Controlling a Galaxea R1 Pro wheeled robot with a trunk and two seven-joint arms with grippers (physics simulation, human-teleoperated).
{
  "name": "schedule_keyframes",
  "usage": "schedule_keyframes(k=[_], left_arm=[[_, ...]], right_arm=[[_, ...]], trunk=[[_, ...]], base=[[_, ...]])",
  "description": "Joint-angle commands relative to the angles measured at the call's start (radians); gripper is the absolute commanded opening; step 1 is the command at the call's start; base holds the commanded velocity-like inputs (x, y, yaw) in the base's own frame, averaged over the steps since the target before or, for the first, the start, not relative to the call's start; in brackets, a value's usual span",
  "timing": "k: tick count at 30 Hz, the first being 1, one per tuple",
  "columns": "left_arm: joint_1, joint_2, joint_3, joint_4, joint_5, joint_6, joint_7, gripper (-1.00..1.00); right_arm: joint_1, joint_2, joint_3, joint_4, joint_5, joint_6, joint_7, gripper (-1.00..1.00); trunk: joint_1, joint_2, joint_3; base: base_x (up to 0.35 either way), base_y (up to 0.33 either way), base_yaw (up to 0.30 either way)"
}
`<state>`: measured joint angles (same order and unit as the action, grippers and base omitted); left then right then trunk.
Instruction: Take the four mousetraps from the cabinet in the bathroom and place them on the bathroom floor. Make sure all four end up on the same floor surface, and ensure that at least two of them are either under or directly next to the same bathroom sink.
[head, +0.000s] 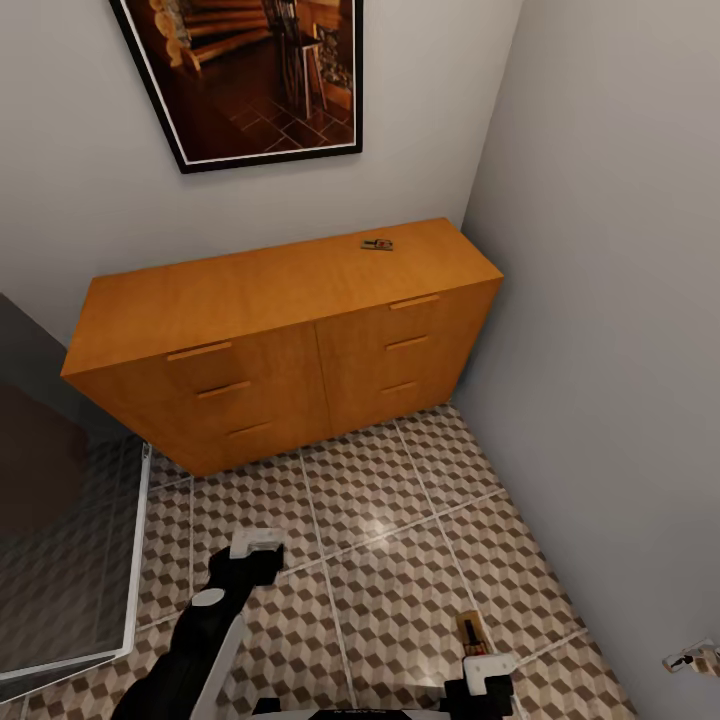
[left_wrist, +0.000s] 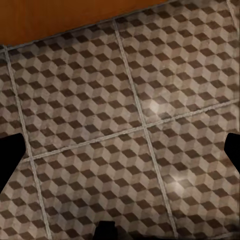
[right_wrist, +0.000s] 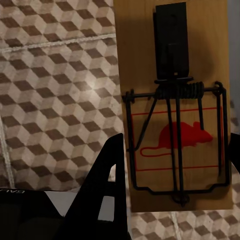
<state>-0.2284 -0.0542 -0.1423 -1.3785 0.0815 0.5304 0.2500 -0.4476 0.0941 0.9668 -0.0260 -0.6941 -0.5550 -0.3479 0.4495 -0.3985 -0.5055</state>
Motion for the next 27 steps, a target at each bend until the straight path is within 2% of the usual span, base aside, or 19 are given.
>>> schedule_keyframes(k=[1, 4, 7, 9, 12, 15, 18, 20, 22, 27], left_arm=[[-0.001, -0.006, -0.002, -0.012, 0.007, 0.009, 0.009, 1.00], [-0.016, -0.027, -0.002, -0.059, -0.007, 0.061, 0.011, 1.00], [-0.082, -0.054, -0.002, -0.105, -0.042, 0.190, 0.011, 1.00], [-0.119, -0.063, -0.002, -0.115, -0.052, 0.238, 0.009, 1.00], [-0.227, -0.076, -0.002, -0.119, -0.061, 0.317, 0.008, 1.00], [-0.321, -0.081, -0.002, -0.103, -0.062, 0.356, 0.007, 1.00], [-0.439, -0.085, -0.002, -0.068, -0.062, 0.416, 0.006, 1.00], [-0.482, -0.086, -0.002, -0.053, -0.062, 0.435, 0.006, 1.00], [-0.570, -0.091, -0.002, -0.018, -0.062, 0.456, 0.006, 1.00], [-0.739, -0.094, -0.002, 0.096, -0.061, 0.468, 0.006, 1.00]], right_arm=[[0.000, 0.000, 0.008, 0.000, -0.005, -0.001, -0.006, -1.00], [0.000, 0.002, 0.009, 0.000, -0.005, -0.001, 0.004, -1.00], [0.000, 0.001, 0.009, 0.000, -0.005, 0.006, 0.021, -1.00], [0.000, 0.000, 0.009, 0.001, -0.005, 0.011, 0.028, -1.00], [0.000, -0.003, 0.008, 0.001, -0.004, 0.021, 0.040, -1.00], [0.000, -0.005, 0.007, 0.001, -0.004, 0.024, 0.043, -1.00], [0.000, -0.007, 0.007, 0.001, -0.004, 0.025, 0.045, -1.00], [0.000, -0.007, 0.007, 0.001, -0.004, 0.025, 0.045, -1.00], [0.000, -0.008, 0.007, 0.001, -0.004, 0.026, 0.045, -1.00], [0.000, -0.008, 0.007, 0.001, -0.004, 0.026, 0.046, -1.00]], trunk=[[0.001, -0.002, -0.001], [0.001, -0.002, -0.001], [0.001, -0.002, -0.001], [0.001, -0.002, -0.001], [0.001, -0.002, -0.001], [0.001, -0.002, -0.001], [0.001, -0.002, -0.001], [0.001, -0.002, -0.001], [0.001, -0.002, -0.001], [0.001, -0.002, -0.001]], base=[[0.000, 0.000, 0.000], [0.000, 0.000, 0.000], [0.000, 0.000, 0.000], [0.000, 0.000, 0.000], [0.000, 0.000, 0.000], [0.000, 0.000, 0.000], [0.000, 0.000, 0.000], [0.000, 0.000, 0.000], [0.000, 0.000, 0.000], [0.000, 0.000, 0.000]])
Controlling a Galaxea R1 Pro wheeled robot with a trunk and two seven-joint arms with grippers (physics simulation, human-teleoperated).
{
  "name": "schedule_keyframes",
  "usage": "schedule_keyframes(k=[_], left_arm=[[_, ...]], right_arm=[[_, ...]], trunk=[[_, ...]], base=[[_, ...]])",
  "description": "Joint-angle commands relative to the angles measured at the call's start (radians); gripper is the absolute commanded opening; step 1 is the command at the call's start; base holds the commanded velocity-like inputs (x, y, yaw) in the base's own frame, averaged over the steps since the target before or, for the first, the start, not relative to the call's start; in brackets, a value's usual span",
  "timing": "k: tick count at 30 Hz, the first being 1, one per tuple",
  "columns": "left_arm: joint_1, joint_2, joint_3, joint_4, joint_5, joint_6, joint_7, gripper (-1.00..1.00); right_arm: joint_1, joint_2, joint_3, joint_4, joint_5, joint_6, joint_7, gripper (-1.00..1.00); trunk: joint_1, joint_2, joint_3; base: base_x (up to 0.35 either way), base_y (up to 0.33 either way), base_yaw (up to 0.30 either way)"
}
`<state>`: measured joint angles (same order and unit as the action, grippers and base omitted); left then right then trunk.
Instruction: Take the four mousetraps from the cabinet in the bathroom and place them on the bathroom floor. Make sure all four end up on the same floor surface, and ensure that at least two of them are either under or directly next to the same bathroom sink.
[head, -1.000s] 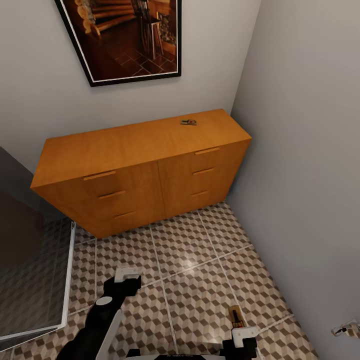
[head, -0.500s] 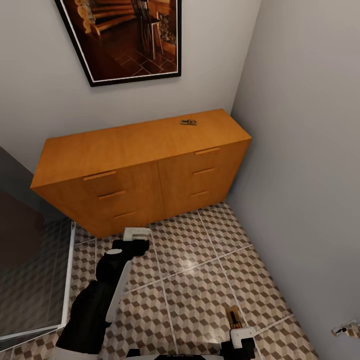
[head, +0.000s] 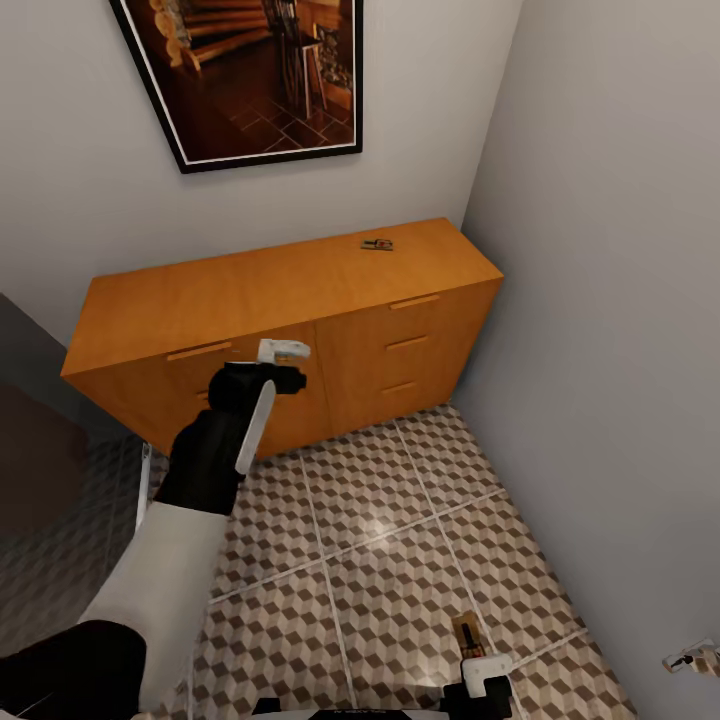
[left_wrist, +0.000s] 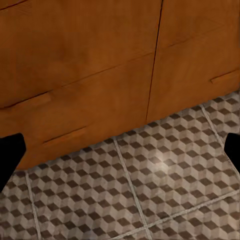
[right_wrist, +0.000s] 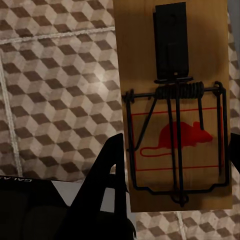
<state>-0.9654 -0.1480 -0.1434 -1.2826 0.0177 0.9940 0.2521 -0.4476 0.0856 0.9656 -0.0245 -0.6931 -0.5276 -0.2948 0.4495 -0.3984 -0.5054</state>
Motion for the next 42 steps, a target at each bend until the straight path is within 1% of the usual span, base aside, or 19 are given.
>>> schedule_keyframes(k=[1, 6, 8, 9, 13, 14, 16, 18, 20, 23, 27, 31, 36, 42], left_arm=[[-0.046, 0.000, -0.001, 0.036, 0.002, 0.005, 0.005, 1.00], [-0.156, -0.001, -0.001, 0.113, 0.001, 0.007, 0.007, 1.00], [-0.169, -0.001, -0.001, 0.112, 0.000, 0.009, 0.006, 1.00], [-0.176, 0.000, -0.002, 0.098, -0.001, 0.013, 0.005, 1.00], [-0.185, 0.006, -0.005, 0.019, 0.002, 0.022, -0.010, 1.00], [-0.187, 0.011, -0.007, -0.015, 0.002, 0.024, -0.026, 1.00], [-0.188, 0.019, -0.014, -0.046, 0.002, 0.025, -0.046, 1.00], [-0.190, 0.033, -0.036, -0.085, 0.001, 0.026, -0.080, 1.00], [-0.189, 0.053, -0.069, -0.123, 0.001, 0.027, -0.112, 1.00], [-0.186, 0.074, -0.088, -0.147, 0.001, 0.027, -0.127, 1.00], [-0.184, 0.083, -0.096, -0.164, 0.001, 0.028, -0.133, 1.00], [-0.184, 0.085, -0.101, -0.169, 0.001, 0.028, -0.135, 1.00], [-0.184, 0.085, -0.144, -0.172, 0.001, 0.028, -0.135, 1.00], [-0.184, 0.085, -0.183, -0.171, 0.002, 0.028, -0.136, 1.00]], right_arm=[[0.000, 0.000, 0.009, 0.000, -0.005, -0.001, -0.007, -1.00], [0.000, -0.001, 0.009, 0.000, -0.005, 0.000, -0.007, -1.00], [0.000, -0.001, 0.009, 0.000, -0.005, 0.000, -0.007, -1.00], [0.000, -0.001, 0.009, 0.000, -0.005, 0.000, -0.007, -1.00], [0.000, -0.001, 0.008, 0.000, -0.005, 0.000, -0.007, -1.00], [0.000, -0.001, 0.008, 0.000, -0.005, 0.000, -0.008, -1.00], [0.000, -0.002, 0.007, 0.001, -0.005, 0.000, -0.008, -1.00], [0.000, -0.002, 0.007, 0.001, -0.005, -0.001, -0.009, -1.00], [0.000, -0.003, 0.007, 0.001, -0.005, 0.000, -0.009, -1.00], [0.000, -0.004, 0.007, 0.001, -0.005, 0.000, -0.009, -1.00], [0.000, -0.004, 0.007, 0.001, -0.005, 0.000, -0.009, -1.00], [0.000, -0.004, 0.007, 0.001, -0.005, 0.000, -0.009, -1.00], [0.000, -0.004, 0.007, 0.001, -0.005, 0.000, -0.009, -1.00], [0.000, -0.004, 0.007, 0.001, -0.005, 0.000, -0.009, -1.00]], trunk=[[0.000, -0.002, -0.001], [0.000, -0.002, -0.001], [0.000, -0.002, -0.001], [0.000, -0.002, -0.001], [0.000, -0.002, -0.001], [0.000, -0.002, -0.001], [0.000, -0.002, -0.001], [0.000, -0.002, -0.001], [0.000, -0.002, -0.001], [0.000, -0.002, -0.001], [0.000, -0.002, -0.001], [0.000, -0.002, -0.001], [0.000, -0.002, -0.001], [0.000, -0.002, -0.001]], base=[[0.000, 0.000, 0.000], [0.000, 0.000, 0.000], [0.000, 0.000, 0.000], [0.000, 0.000, 0.000], [0.000, 0.000, 0.000], [0.000, 0.000, 0.000], [0.000, 0.000, 0.000], [0.000, 0.000, 0.000], [0.000, 0.000, 0.000], [0.000, 0.000, 0.000], [0.000, 0.000, 0.000], [0.022, 0.000, 0.000], [0.176, 0.000, 0.000], [0.297, 0.000, 0.000]])
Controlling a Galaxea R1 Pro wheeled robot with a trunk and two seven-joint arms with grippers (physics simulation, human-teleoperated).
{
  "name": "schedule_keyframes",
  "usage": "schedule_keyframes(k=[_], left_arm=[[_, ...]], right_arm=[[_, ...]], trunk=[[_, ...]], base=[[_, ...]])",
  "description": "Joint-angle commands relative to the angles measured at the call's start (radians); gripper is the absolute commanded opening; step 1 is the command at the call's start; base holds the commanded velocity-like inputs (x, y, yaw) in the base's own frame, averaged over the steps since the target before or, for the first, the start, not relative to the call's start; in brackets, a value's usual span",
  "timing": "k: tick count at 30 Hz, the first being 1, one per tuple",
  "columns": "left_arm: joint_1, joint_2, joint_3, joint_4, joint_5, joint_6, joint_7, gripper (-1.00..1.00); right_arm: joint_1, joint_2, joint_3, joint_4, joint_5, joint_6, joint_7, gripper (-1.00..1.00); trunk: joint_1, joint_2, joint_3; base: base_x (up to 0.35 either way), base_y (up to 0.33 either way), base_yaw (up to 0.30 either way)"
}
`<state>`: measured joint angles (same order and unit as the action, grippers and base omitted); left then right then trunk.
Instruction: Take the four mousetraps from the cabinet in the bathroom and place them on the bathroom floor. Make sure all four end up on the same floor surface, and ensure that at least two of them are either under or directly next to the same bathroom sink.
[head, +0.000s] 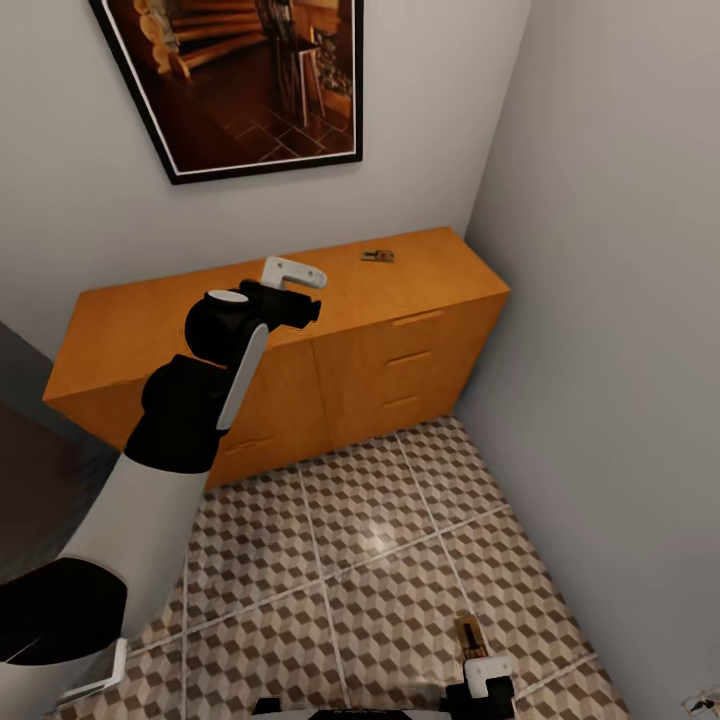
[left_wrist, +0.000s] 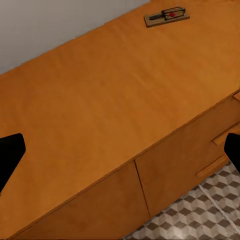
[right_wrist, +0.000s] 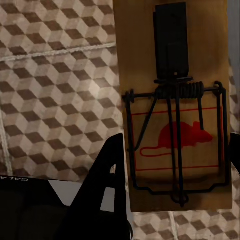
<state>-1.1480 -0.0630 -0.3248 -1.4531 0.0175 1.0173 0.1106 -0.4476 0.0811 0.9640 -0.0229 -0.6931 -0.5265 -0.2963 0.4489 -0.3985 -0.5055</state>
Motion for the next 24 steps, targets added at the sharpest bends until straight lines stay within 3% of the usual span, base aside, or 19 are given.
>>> schedule_keyframes(k=[1, 6, 18, 24], left_arm=[[-0.001, 0.000, -0.011, 0.000, 0.002, 0.004, 0.006, 1.00], [-0.001, 0.001, -0.032, 0.004, 0.002, 0.004, 0.006, 1.00], [0.004, 0.002, -0.035, 0.012, 0.002, 0.004, 0.006, 1.00], [0.010, 0.002, -0.036, 0.013, 0.002, 0.004, 0.006, 1.00]], right_arm=[[0.000, 0.000, 0.009, 0.000, -0.005, -0.001, -0.007, -1.00], [0.000, -0.001, 0.009, 0.000, -0.005, -0.002, -0.009, -1.00], [0.006, -0.008, 0.009, 0.000, -0.006, -0.003, -0.009, -1.00], [0.006, -0.017, 0.009, 0.000, -0.006, -0.003, -0.008, -1.00]], trunk=[[0.001, -0.001, -0.001], [0.001, -0.001, -0.001], [0.001, -0.001, -0.002], [0.001, -0.001, -0.006]], base=[[0.332, 0.000, 0.000], [0.338, 0.000, 0.000], [0.338, 0.000, 0.000], [0.213, 0.000, 0.000]])
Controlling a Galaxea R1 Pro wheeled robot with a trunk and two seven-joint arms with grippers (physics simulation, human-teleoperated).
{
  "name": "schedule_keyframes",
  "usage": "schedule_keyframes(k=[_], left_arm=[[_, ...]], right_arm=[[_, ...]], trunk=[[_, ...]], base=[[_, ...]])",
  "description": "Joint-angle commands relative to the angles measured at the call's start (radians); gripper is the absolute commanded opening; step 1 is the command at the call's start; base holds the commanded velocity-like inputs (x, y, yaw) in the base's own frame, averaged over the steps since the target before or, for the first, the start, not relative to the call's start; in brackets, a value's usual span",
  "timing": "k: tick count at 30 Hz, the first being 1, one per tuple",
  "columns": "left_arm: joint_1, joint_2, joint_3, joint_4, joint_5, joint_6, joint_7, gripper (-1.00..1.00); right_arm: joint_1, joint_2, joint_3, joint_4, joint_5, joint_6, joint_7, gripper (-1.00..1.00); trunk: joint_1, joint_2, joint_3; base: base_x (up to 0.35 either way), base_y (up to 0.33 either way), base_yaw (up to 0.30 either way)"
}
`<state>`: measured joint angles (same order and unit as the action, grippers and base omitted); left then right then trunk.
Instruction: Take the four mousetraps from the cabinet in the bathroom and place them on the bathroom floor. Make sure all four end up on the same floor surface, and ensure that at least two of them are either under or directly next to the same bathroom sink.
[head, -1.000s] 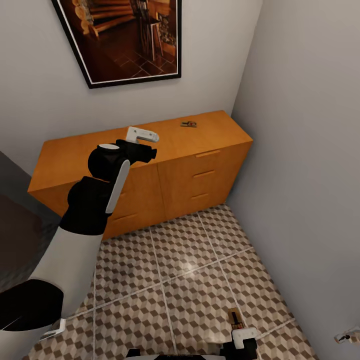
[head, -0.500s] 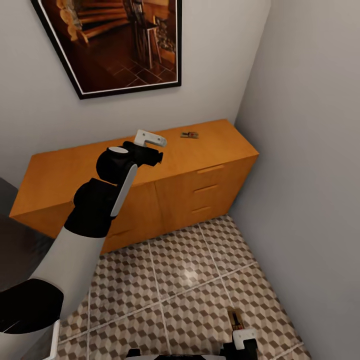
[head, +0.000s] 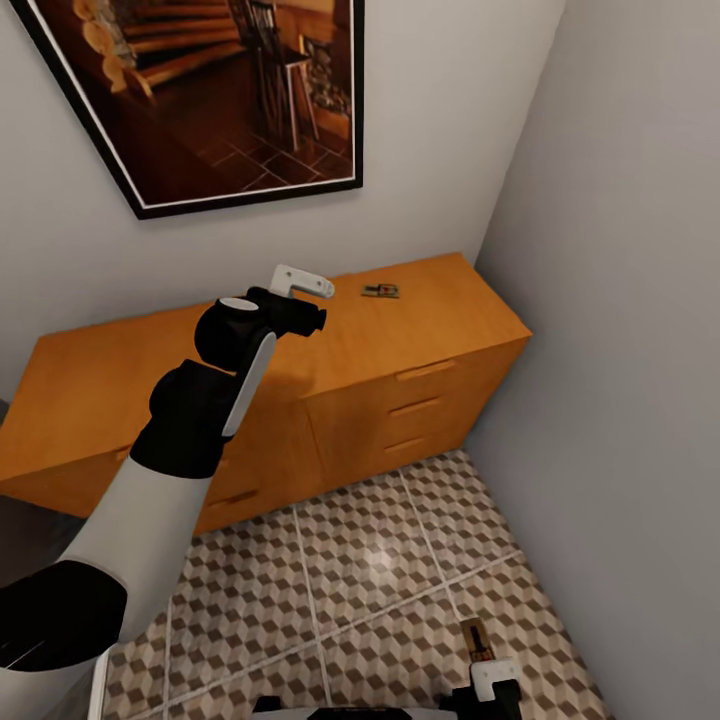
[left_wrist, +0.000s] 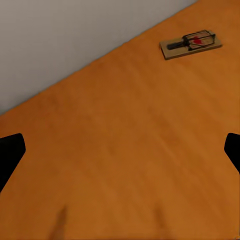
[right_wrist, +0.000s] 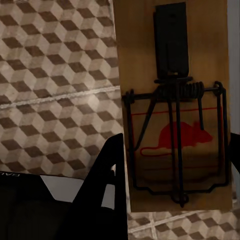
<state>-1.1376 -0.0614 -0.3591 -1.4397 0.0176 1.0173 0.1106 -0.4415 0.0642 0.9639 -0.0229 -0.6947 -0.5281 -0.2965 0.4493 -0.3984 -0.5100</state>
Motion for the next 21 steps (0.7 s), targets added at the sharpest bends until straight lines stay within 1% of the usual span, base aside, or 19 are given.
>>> schedule_keyframes(k=[1, 8, 17, 21], left_arm=[[0.000, 0.000, -0.002, -0.001, 0.002, 0.004, 0.006, 1.00], [0.003, 0.000, -0.018, 0.008, 0.002, 0.004, 0.006, 1.00], [0.004, 0.000, -0.023, 0.024, 0.002, 0.004, 0.006, 1.00], [0.006, 0.000, -0.031, 0.035, 0.002, 0.004, 0.006, 1.00]], right_arm=[[0.000, 0.000, 0.009, 0.000, -0.005, -0.001, -0.007, -1.00], [0.000, -0.001, 0.009, 0.000, -0.005, -0.001, -0.007, -1.00], [0.000, -0.001, 0.009, 0.000, -0.005, -0.001, -0.008, -1.00], [0.000, -0.001, 0.009, 0.000, -0.005, -0.001, -0.008, -1.00]], trunk=[[0.001, -0.002, -0.002], [0.001, -0.002, -0.010], [0.001, -0.002, -0.022], [0.001, -0.002, -0.029]], base=[[0.108, 0.000, 0.000], [0.030, 0.000, 0.000], [0.002, 0.000, 0.000], [0.000, 0.000, 0.000]])
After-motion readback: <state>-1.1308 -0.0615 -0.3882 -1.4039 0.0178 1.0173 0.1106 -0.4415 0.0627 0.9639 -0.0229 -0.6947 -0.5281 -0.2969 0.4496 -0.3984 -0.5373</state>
